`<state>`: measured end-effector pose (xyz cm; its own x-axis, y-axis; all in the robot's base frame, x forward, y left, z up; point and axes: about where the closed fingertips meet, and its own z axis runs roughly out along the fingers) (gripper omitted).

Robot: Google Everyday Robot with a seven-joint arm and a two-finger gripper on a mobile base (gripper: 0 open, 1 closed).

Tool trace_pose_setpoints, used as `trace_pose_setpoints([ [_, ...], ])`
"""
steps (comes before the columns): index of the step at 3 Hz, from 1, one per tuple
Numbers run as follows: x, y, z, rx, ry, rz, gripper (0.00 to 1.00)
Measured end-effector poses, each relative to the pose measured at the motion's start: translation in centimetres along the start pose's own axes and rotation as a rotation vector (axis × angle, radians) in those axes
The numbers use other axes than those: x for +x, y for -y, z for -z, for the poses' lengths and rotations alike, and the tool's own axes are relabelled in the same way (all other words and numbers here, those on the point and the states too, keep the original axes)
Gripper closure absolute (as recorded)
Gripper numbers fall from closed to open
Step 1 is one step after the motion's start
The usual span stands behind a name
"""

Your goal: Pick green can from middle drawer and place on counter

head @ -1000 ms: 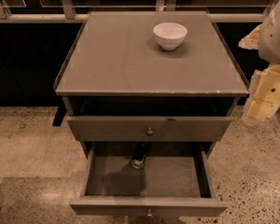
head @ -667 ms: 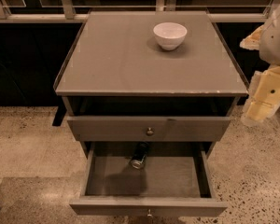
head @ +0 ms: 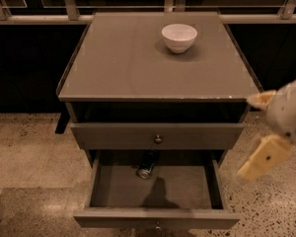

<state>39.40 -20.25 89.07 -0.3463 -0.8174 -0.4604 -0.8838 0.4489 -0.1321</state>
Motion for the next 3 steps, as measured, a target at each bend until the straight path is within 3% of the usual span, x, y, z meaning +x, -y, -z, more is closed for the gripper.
trace_pose_setpoints([
  [1,0.4,-0.9,-8.1,-0.086,0.147,-0.091,0.0],
  [2,-0.3,1.2,-10.2,-0.04,0.211,-0.124,0.0],
  [3,-0.7,0.1,-8.3,0.082,0.238,-0.162,0.0],
])
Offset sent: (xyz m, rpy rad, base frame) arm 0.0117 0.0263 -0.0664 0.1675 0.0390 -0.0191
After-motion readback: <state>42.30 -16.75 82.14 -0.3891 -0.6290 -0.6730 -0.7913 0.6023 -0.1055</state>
